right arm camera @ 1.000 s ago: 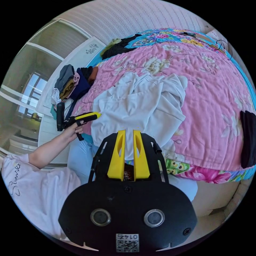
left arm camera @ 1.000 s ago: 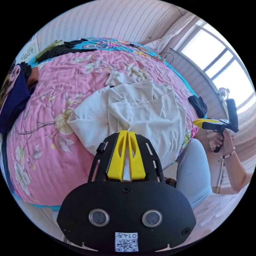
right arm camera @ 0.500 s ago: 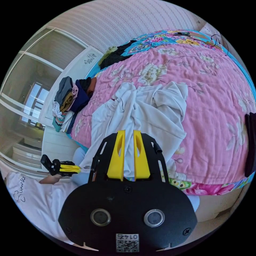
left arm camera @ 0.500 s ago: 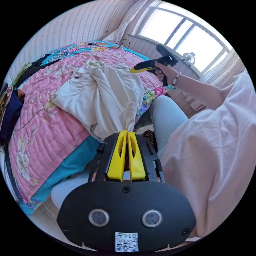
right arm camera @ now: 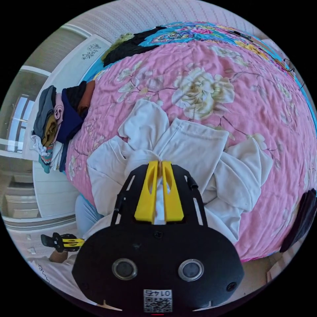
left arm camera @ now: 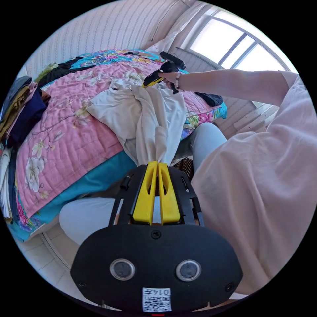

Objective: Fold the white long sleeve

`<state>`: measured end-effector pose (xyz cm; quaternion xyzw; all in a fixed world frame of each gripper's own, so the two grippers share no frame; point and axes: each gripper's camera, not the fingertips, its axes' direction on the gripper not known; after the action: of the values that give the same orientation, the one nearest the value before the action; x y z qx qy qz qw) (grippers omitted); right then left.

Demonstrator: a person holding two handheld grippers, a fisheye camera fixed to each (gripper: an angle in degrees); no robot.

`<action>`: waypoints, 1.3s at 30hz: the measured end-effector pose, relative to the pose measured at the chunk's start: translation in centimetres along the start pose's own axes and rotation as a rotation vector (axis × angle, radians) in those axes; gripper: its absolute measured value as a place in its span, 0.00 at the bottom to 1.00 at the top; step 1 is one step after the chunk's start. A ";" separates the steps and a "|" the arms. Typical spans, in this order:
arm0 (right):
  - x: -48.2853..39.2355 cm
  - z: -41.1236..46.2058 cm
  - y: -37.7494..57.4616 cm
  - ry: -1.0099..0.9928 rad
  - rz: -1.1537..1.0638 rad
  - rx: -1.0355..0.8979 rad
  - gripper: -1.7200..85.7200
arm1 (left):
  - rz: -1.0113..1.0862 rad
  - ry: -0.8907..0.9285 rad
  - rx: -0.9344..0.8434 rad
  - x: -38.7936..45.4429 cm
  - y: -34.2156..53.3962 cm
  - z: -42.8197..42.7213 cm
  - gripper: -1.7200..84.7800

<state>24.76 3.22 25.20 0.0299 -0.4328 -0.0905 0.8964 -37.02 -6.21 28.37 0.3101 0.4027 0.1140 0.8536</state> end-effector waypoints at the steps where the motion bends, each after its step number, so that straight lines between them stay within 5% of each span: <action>1: 0.2 -0.7 0.3 -0.020 -0.010 0.012 0.04 | -0.002 -0.011 0.008 -0.1 0.1 -0.4 0.01; 12: 8.7 -23.4 20.3 -0.242 -0.005 0.541 0.02 | -0.001 -0.071 0.323 -1.4 0.1 -9.1 0.01; 18: 13.7 -23.3 35.4 -0.133 0.263 0.464 0.02 | 0.033 0.048 0.260 0.5 1.9 -8.6 0.01; 24: 16.6 -22.2 46.0 -0.279 0.524 0.503 0.02 | 0.092 0.151 0.238 2.6 2.9 -9.4 0.01; 31: 14.1 -26.3 49.5 -0.284 0.370 0.544 0.02 | 0.099 0.398 0.329 1.6 5.4 -15.7 0.01; 36: 16.0 -21.3 46.2 -0.310 0.423 0.283 0.02 | -0.183 0.215 0.321 -1.5 5.7 -15.0 0.01; 39: 16.9 -20.7 37.9 -0.314 0.379 0.283 0.02 | -0.208 0.096 0.291 -4.0 -0.4 -12.1 0.01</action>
<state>56.42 36.71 30.30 0.0590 -0.5727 0.1364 0.8062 -48.83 -3.06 24.73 0.3811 0.4850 -0.0197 0.7868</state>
